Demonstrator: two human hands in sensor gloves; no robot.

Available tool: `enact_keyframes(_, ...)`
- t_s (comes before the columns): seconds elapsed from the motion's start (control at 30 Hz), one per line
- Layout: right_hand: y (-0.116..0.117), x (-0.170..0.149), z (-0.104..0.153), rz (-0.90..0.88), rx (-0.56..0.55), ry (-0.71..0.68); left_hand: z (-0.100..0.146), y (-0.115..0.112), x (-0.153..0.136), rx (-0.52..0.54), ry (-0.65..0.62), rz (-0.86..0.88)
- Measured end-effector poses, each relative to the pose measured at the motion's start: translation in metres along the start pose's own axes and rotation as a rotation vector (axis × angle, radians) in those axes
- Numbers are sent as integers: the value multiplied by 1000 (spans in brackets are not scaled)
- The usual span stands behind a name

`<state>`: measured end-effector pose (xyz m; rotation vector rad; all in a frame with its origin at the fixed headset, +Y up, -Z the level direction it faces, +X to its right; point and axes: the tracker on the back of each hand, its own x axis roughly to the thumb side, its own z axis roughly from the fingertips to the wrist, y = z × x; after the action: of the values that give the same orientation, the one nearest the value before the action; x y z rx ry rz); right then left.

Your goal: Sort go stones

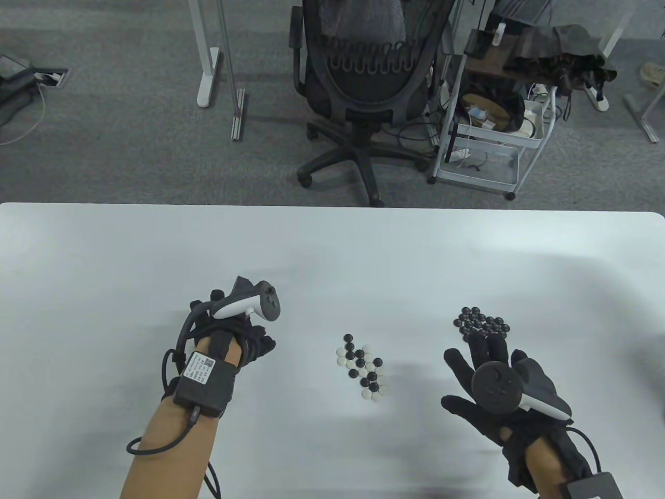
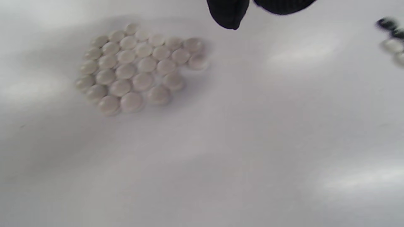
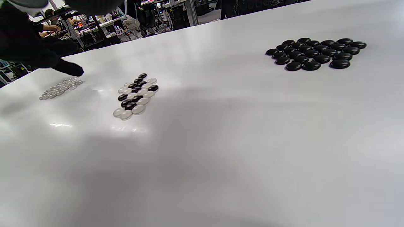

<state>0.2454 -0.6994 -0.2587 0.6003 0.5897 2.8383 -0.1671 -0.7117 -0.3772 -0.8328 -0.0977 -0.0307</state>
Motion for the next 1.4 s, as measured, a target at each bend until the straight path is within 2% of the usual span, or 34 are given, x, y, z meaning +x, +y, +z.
enact_keyframes(0.17, -1, 0, 1, -1, -2, 2, 13, 12, 42, 16, -122, -52)
enact_keyframes(0.33, -1, 0, 1, -1, -5, 0, 11, 8, 89, -6, -230, -134)
enact_keyframes(0.53, -1, 0, 1, -3, -7, -3, -12, -1, 139, -53, -298, -185)
enact_keyframes(0.77, -2, -1, 2, -8, -13, -4, -34, -6, 167, -103, -295, -212)
enact_keyframes(0.93, -2, -1, 3, -11, -14, -4, -46, -6, 174, -102, -286, -200)
enact_keyframes(1.1, -2, -1, 2, -10, -8, -4, -58, 7, 164, -59, -189, -135)
enact_keyframes(1.23, -3, -1, 3, -12, -11, -5, -66, 16, 136, -65, -113, -24)
enact_keyframes(1.4, -4, -2, 4, -19, -14, -6, -58, 16, 95, -83, -65, 3)
